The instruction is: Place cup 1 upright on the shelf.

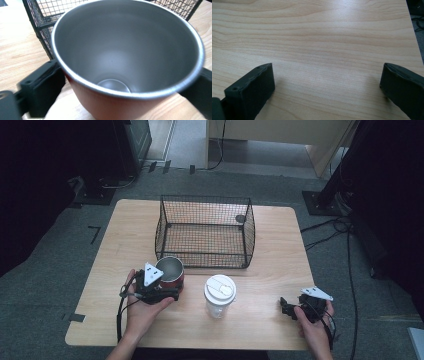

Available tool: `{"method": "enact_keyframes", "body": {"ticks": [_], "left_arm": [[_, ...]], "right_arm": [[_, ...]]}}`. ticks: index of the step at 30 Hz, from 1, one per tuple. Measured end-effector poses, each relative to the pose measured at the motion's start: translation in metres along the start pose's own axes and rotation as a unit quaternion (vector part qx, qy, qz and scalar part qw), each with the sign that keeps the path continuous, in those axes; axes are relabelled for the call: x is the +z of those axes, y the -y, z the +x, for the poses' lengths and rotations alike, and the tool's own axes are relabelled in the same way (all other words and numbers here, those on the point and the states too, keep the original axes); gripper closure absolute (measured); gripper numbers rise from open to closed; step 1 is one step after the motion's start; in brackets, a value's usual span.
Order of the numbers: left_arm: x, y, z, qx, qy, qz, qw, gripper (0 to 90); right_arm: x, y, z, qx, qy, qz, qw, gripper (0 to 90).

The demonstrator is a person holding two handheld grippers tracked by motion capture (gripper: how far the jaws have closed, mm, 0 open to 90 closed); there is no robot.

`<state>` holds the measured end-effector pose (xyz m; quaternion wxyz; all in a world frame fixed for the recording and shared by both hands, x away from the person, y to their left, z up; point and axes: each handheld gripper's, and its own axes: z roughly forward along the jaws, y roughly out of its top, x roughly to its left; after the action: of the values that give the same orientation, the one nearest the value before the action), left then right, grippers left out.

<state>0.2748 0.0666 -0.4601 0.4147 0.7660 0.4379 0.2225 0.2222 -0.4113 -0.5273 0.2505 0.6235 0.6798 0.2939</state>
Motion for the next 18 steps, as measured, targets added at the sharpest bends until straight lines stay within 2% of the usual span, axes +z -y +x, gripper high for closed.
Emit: {"method": "enact_keyframes", "body": {"ticks": [3,6,11,15,18], "left_arm": [[0.006,0.001,-0.001,0.000,-0.004,0.009,1.0000,3.1],[0.006,0.001,-0.003,0.006,-0.007,0.003,1.0000,7.7],[0.006,0.003,-0.005,0.012,-0.014,-0.003,0.9998,8.1],[-0.001,0.001,-0.009,0.026,-0.018,-0.012,0.9994,8.2],[-0.011,-0.005,-0.013,0.037,-0.017,-0.031,0.9987,8.2]], "right_arm": [[0.000,0.000,0.000,0.000,0.000,0.000,1.0000,0.0],[0.000,0.000,0.000,0.000,0.000,0.000,1.0000,0.0],[0.000,0.000,0.000,-0.002,-0.003,0.000,1.0000,0.0],[0.000,0.000,0.000,-0.002,-0.004,0.000,1.0000,0.0],[0.000,0.000,0.000,-0.002,-0.004,0.000,1.0000,0.0]]}}
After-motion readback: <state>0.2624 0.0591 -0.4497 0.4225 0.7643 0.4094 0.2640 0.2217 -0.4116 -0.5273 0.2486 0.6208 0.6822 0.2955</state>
